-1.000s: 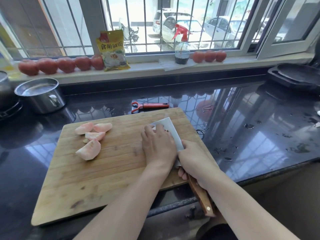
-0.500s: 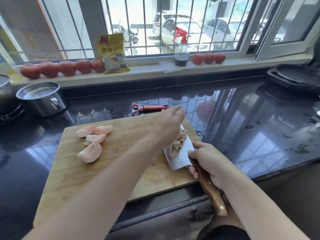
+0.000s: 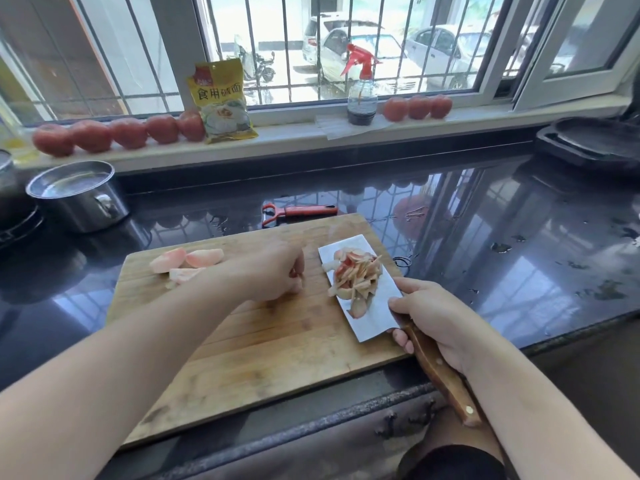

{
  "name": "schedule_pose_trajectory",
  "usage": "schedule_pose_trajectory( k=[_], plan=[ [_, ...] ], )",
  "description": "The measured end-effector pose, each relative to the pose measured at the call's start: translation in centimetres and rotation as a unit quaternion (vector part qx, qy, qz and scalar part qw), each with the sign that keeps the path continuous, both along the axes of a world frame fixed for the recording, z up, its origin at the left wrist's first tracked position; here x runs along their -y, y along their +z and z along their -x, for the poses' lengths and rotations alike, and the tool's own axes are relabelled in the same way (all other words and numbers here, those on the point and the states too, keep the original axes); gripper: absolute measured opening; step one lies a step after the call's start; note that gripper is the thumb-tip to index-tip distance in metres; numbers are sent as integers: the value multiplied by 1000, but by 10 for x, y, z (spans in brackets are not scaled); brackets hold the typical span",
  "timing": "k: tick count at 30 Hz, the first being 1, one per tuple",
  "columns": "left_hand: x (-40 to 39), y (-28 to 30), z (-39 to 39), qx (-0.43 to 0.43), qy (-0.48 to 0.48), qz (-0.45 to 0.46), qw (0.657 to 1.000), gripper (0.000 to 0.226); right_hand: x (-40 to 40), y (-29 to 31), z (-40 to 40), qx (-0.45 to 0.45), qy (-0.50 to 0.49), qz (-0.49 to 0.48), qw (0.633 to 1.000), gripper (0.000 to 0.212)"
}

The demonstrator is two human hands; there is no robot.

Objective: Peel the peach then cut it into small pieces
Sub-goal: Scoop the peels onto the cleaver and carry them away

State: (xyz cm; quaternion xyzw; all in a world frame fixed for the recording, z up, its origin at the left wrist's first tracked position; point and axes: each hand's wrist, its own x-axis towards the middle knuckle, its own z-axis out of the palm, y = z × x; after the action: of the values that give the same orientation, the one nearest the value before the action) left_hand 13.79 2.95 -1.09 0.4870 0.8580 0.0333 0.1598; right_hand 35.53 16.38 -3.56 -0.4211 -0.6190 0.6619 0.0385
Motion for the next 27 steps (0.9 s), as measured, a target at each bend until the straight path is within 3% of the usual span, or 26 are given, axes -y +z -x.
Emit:
schedule_pose_trajectory(
  k=[9, 15, 20, 27],
  plan=[
    [-25, 12, -22, -66, -29, 89, 993, 10, 3, 1, 3, 2, -13, -7, 1000, 43],
    [-16, 4, -22, -67, -49, 72, 994, 12, 2, 0, 2, -8, -14, -2, 1000, 41],
    [-3, 6, -11, -35, -120, 66, 990, 23, 0, -1, 1, -7, -7, 2, 1000, 41],
    [5, 12, -4, -100, -268, 106, 952, 29, 2, -1, 0, -17, -12, 1, 1000, 42]
  ],
)
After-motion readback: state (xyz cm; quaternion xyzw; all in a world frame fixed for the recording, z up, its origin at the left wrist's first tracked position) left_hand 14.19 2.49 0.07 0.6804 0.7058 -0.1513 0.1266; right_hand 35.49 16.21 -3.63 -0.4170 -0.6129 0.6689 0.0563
